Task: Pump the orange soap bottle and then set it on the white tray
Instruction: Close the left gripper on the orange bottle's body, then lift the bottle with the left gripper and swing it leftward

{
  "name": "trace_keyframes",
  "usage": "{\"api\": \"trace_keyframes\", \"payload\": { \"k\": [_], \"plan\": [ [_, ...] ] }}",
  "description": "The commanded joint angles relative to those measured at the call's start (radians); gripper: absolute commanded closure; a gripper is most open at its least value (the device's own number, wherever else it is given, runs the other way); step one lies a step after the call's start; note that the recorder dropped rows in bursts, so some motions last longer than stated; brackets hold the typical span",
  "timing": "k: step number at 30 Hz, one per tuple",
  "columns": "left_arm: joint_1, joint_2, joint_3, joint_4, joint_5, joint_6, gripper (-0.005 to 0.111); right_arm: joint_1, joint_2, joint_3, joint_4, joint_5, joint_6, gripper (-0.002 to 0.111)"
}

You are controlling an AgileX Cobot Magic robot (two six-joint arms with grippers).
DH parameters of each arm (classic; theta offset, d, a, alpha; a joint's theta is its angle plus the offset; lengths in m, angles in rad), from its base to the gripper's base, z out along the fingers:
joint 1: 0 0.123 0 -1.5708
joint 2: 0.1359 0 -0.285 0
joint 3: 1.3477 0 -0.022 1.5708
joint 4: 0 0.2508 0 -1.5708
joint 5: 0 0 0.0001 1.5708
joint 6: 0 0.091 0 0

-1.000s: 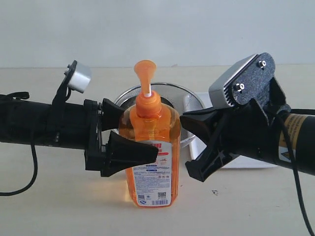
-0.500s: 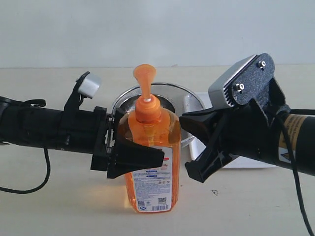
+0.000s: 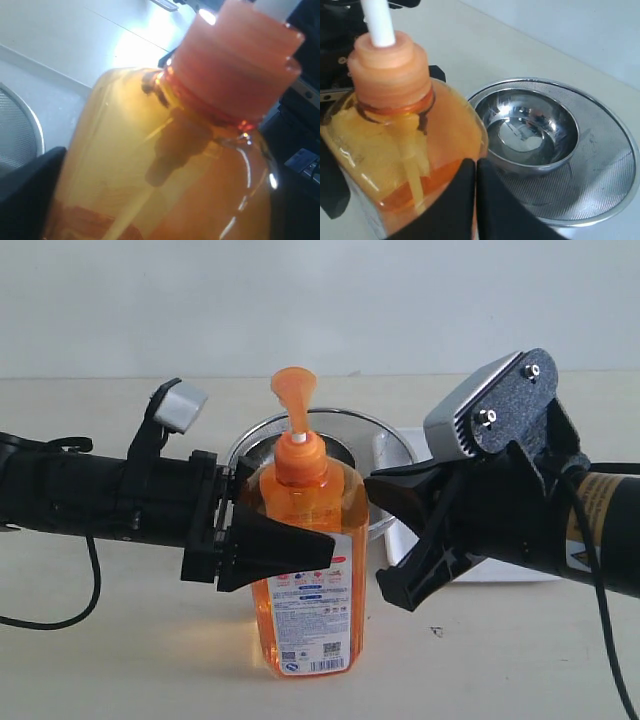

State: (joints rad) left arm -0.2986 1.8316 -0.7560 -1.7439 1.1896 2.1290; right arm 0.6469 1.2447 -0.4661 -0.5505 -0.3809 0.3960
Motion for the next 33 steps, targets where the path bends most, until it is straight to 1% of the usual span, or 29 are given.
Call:
{"api": "trace_keyframes", "payload": {
  "k": [1, 2, 5, 7, 11, 15, 18, 22, 26, 27, 30, 32, 33],
  "plan": [
    [-0.005, 0.001, -0.002, -0.001, 0.012, -0.001, 0.085, 0.001, 0.002, -0.004, -0.009, -0.003, -0.002, 0.108],
    [-0.005, 0.001, -0.002, -0.001, 0.014, -0.001, 0.103, 0.001, 0.000, -0.004, -0.009, -0.003, -0.002, 0.108],
    [-0.005, 0.001, -0.002, -0.001, 0.014, 0.002, 0.102, 0.001, -0.030, -0.004, -0.006, 0.026, -0.022, 0.108],
    [-0.005, 0.001, -0.002, -0.001, 0.027, -0.024, 0.102, 0.001, -0.073, -0.004, -0.003, 0.088, -0.046, 0.108],
    [-0.005, -0.016, -0.002, 0.049, 0.032, -0.034, 0.102, 0.001, -0.177, -0.004, -0.003, 0.218, -0.070, 0.108],
    [-0.005, -0.089, 0.005, 0.091, 0.032, -0.084, 0.102, 0.001, -0.276, -0.004, -0.003, 0.293, -0.070, 0.108],
    [-0.005, -0.194, 0.023, 0.091, 0.016, -0.097, 0.102, 0.001, -0.343, -0.004, -0.003, 0.327, -0.070, 0.108],
    [-0.005, -0.395, 0.056, 0.089, -0.170, -0.171, 0.102, 0.001, -0.400, -0.004, -0.003, 0.417, -0.071, 0.108],
    [-0.005, -0.591, 0.064, 0.091, -0.368, -0.247, 0.102, 0.001, -0.419, -0.004, -0.014, 0.493, -0.071, 0.108],
    [-0.005, -0.659, 0.064, 0.089, -0.456, -0.264, 0.102, 0.001, -0.419, -0.004, -0.014, 0.498, -0.071, 0.108],
    [-0.005, -0.788, 0.064, 0.086, -0.789, -0.316, 0.102, 0.001, -0.419, -0.004, -0.014, 0.502, -0.071, 0.108],
    [-0.005, -0.843, 0.064, 0.084, -1.014, -0.318, 0.102, 0.001, -0.419, -0.004, -0.014, 0.497, -0.071, 0.108],
    [-0.005, -0.857, 0.064, 0.081, -1.100, -0.318, 0.102, 0.001, -0.419, -0.004, -0.014, 0.493, -0.071, 0.108]
  ]
}}
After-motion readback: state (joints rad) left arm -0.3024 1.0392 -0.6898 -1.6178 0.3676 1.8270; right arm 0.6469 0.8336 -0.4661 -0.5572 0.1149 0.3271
